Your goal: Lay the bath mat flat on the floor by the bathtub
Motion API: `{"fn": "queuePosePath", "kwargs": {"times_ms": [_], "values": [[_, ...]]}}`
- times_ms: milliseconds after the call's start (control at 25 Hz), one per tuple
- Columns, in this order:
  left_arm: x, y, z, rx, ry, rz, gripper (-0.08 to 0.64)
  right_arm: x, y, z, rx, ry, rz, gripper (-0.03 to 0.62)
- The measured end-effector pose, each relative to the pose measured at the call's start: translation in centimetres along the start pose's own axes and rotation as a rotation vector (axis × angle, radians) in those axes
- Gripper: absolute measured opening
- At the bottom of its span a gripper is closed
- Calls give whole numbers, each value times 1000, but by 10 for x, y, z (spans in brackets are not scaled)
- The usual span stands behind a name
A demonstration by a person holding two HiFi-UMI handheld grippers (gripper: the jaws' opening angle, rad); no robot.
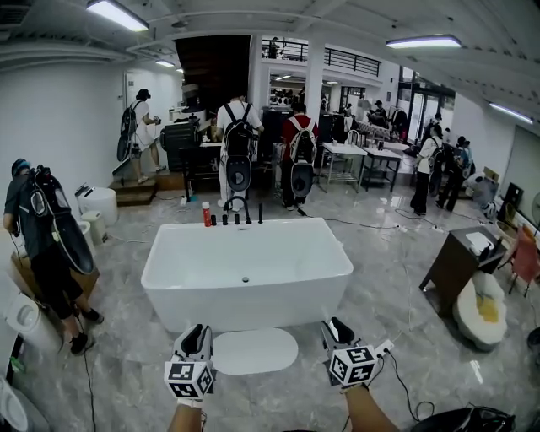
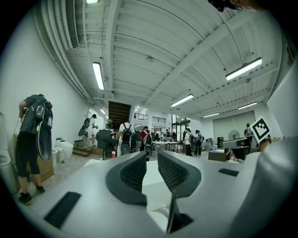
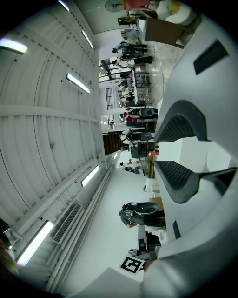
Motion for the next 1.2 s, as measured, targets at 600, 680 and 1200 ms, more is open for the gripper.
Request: {"fn": "queuePosePath", "kwargs": {"times_ms": [600,680,1200], "values": [[-42,22,-29,36,23,-61,67,-46,10,-7,32,-5,-10,55],[-42,25,-30,37,26,-51,60,-45,11,-10,29,2,-6,49],[-28,34,-35,48,32,-4,18,-32,17,-20,46,42,-34,29]]}}
Point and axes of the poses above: the fingertips, and each gripper's own axes: x forward along the fingers, y to its right, z out of its underside, the point moved 2 cm from there along -x, backward along the fingers, and after that the axes turned 5 degrees about y, right-handed, at the moved point
